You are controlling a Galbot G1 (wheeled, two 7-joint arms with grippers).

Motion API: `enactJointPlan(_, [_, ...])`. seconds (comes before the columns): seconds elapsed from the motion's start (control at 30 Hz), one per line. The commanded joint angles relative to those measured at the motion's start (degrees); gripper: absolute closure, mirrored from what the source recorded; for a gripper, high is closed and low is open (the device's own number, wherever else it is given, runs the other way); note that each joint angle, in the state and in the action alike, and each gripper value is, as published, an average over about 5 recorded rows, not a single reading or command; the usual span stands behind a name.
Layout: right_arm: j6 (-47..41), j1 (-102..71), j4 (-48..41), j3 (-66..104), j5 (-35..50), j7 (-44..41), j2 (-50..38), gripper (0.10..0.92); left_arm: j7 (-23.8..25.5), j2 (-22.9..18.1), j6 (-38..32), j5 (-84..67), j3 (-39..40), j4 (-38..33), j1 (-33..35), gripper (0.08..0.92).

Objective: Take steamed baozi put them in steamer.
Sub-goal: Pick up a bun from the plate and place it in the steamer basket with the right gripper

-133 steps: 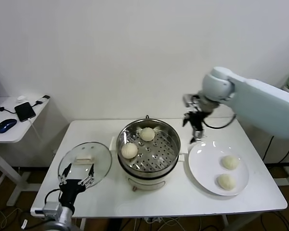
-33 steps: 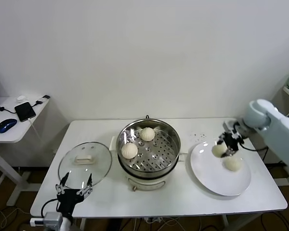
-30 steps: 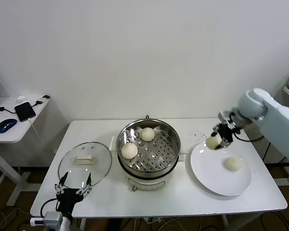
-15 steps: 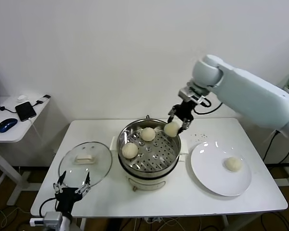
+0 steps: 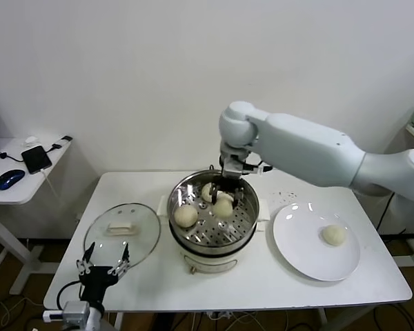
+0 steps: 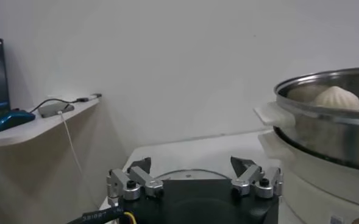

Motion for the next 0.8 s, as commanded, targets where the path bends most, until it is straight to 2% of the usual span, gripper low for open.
enactJointPlan(0.03, [8.4, -3.4, 0.3, -1.6, -8.8, 1.0, 4.9, 0.474, 0.0, 0.0, 0.1, 0.0, 0.2, 0.0, -0.2, 0.177])
enactJointPlan(0.2, [9.0, -5.2, 0.8, -1.4, -9.8, 1.2, 5.5, 0.474, 0.1, -0.1, 0.1, -0.1, 0.2, 0.0, -0.3, 0.177])
enactJointPlan(0.8, [4.9, -5.1, 3.4, -3.8, -3.6, -0.4, 5.3, 0.456, 0.1, 0.0, 0.1, -0.1, 0.1, 0.2, -0.3, 0.177])
